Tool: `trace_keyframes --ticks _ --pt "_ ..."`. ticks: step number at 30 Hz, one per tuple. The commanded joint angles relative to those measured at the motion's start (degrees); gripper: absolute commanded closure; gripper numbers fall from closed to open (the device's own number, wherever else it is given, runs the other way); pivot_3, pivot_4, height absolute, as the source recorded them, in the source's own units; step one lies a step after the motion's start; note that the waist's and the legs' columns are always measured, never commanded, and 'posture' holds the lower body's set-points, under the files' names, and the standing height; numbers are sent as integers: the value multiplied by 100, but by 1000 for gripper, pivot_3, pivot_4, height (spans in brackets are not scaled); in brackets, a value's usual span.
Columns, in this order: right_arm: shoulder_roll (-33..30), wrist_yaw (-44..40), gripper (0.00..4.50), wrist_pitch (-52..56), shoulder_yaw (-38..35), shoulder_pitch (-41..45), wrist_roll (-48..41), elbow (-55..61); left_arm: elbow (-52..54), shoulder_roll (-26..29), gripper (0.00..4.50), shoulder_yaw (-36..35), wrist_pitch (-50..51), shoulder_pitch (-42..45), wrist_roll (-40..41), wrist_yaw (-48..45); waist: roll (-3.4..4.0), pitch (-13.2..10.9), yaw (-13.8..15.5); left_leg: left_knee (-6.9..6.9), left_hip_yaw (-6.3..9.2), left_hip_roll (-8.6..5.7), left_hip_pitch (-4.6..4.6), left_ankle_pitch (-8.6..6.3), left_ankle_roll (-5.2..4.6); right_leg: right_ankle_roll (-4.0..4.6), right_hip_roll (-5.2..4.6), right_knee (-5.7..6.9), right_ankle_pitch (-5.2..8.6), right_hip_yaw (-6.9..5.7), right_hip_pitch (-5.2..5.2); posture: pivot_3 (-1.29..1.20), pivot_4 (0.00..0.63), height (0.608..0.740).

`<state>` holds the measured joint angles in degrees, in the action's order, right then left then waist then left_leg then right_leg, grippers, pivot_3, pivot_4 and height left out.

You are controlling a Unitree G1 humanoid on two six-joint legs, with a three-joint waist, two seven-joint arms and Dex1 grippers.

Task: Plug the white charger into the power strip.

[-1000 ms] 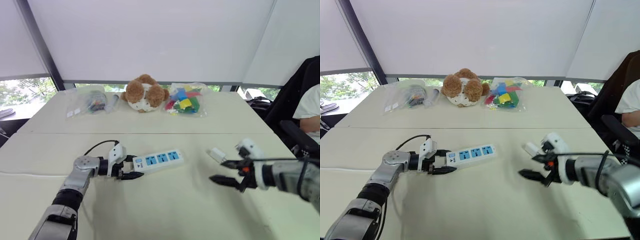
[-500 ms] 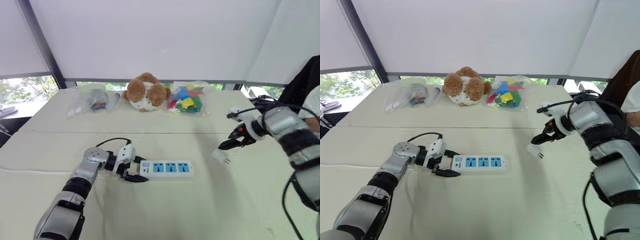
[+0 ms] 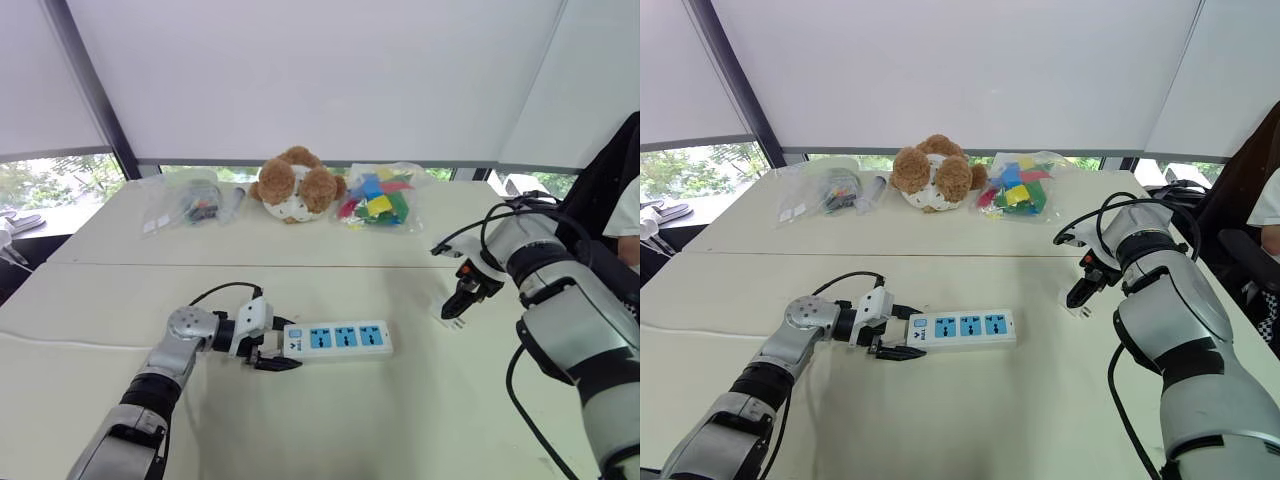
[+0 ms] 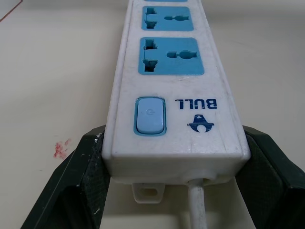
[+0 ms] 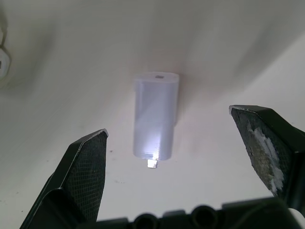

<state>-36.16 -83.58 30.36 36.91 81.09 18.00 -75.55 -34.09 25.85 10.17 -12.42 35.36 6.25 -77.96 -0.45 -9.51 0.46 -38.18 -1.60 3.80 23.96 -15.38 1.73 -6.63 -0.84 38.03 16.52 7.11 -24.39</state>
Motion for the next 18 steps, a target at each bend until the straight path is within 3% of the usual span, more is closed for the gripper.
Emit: trace_keyframes --ticks 1,5,6,9,13,14,18 --pt "70 90 0 -69 -140 149 247 -86 34 -144 1490 370 110 -287 -213 -15 7 4 -1 0 0 0 -5 1 1 0 0 1 0 1 4 0 150 739" --pt "277 413 0 -59 -264 55 404 -199 158 -201 1490 382 171 -375 -216 127 21 13 2 0 0 -1 -12 1 2 0 0 3 0 1 11 0 150 739" --pt "322 505 250 -47 -318 24 422 -219 205 -214 1490 392 186 -409 -221 158 22 13 7 0 0 -2 -13 1 2 0 0 3 0 1 11 0 150 739" --pt "404 782 1325 -110 -439 -69 489 -252 338 -217 1490 400 233 -545 -215 243 24 14 24 0 1 -2 -14 1 3 0 -1 3 0 1 15 0 150 739" --pt "429 723 3544 -106 -526 -94 567 -261 423 -159 1490 370 293 -682 -204 319 27 16 21 0 1 -7 -14 2 5 0 -5 2 0 2 17 0 150 739" --pt "425 646 3788 -139 -514 -95 606 -255 401 -153 1490 362 293 -681 -207 331 28 17 20 0 1 -8 -14 3 4 0 -5 2 0 2 18 0 150 739" --pt "279 143 3766 -275 -494 13 721 -167 237 -196 1490 370 257 -574 -242 380 34 20 22 0 1 -7 -23 2 4 0 -4 3 0 2 24 0 150 739"
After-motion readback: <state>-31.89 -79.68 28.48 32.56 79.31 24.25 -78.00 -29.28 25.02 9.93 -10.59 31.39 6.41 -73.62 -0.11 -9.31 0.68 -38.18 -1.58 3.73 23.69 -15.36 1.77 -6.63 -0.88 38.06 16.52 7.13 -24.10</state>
